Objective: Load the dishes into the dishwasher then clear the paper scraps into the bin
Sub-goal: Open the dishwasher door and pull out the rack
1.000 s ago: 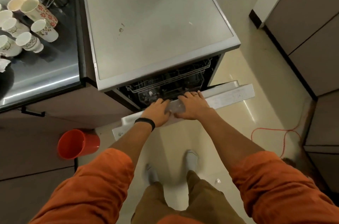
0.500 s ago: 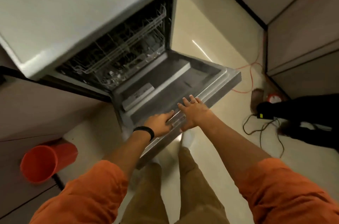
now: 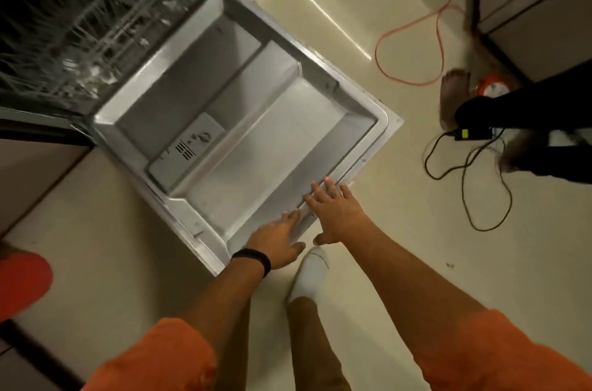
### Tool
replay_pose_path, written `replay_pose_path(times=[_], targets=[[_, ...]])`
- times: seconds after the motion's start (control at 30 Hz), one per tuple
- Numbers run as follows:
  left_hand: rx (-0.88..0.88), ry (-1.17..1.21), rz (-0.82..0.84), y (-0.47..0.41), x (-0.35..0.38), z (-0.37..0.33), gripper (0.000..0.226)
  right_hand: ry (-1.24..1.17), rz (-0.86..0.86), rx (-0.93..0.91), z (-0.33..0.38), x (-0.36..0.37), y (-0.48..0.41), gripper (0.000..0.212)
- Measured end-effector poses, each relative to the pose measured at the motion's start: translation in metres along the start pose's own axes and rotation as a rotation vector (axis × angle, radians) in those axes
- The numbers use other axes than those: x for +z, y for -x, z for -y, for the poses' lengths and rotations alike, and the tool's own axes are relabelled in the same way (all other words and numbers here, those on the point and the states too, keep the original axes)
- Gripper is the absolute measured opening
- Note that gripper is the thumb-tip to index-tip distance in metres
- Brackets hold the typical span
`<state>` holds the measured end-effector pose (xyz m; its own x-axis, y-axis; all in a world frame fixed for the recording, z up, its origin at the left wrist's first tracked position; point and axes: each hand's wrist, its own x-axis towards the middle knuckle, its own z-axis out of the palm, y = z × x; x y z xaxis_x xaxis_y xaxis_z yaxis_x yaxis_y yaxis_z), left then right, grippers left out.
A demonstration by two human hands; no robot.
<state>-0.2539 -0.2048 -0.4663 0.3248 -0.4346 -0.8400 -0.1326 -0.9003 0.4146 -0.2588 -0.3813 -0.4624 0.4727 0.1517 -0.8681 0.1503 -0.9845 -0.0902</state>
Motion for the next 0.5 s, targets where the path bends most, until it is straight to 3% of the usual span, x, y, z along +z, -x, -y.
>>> replay_pose_path(times=[0.23, 0.4, 0.5], targets=[[-0.032, -0.110, 0.029, -0.107, 0.064, 0.033, 0.088, -0.050, -0.022, 0.012, -0.019, 0.086, -0.101, 0.110], [-0.026, -0.273, -0.070, -0.139, 0.079, 0.044, 0.074, -0.069, -0.038, 0.026, -0.018, 0.120, -0.137, 0.121], [0.000, -0.353, -0.051, -0.136, 0.092, 0.047, 0.087, -0.059, -0.102, 0.034, -0.013, 0.133, -0.134, 0.125]])
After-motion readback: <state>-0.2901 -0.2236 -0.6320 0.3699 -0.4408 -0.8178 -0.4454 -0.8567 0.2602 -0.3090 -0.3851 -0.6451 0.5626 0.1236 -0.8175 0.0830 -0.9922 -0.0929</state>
